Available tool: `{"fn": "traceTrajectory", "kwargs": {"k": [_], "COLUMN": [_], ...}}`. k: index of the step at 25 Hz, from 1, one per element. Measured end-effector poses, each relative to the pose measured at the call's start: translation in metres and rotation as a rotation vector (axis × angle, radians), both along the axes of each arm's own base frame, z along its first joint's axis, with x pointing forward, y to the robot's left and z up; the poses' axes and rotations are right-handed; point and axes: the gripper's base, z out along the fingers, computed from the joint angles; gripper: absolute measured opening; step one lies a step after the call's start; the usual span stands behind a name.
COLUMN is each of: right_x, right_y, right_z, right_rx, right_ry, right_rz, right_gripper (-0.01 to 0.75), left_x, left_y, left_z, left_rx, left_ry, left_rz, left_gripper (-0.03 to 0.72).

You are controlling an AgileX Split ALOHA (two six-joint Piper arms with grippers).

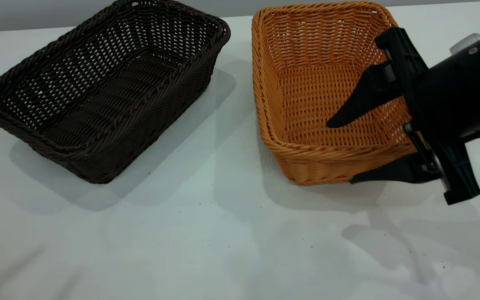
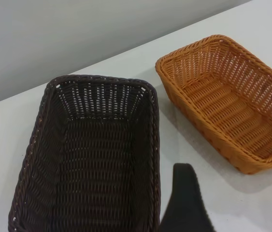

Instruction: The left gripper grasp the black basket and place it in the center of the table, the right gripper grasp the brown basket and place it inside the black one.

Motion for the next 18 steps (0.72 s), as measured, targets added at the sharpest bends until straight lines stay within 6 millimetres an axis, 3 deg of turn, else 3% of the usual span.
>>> {"fn": "traceTrajectory", "kwargs": {"k": [10,18], "right_x": [0.005,0.017], "right_y": [-0.005,0.002], "right_z": [-0.005,-0.022], "right_rx": [-0.07,-0.058], "right_ry": [-0.005,0.043], "right_rz": [-0.038,-0.02], "right_gripper": [0.491,0.491], "left_x": [0.0,0.0], "left_y": [0.0,0.0], "left_z": [0.0,0.0], "left_rx": [0.0,0.0], "left_ry": [0.002,0.003], "left_rz": [-0.001,-0.002], "left_gripper": [0.437,0.437]}}
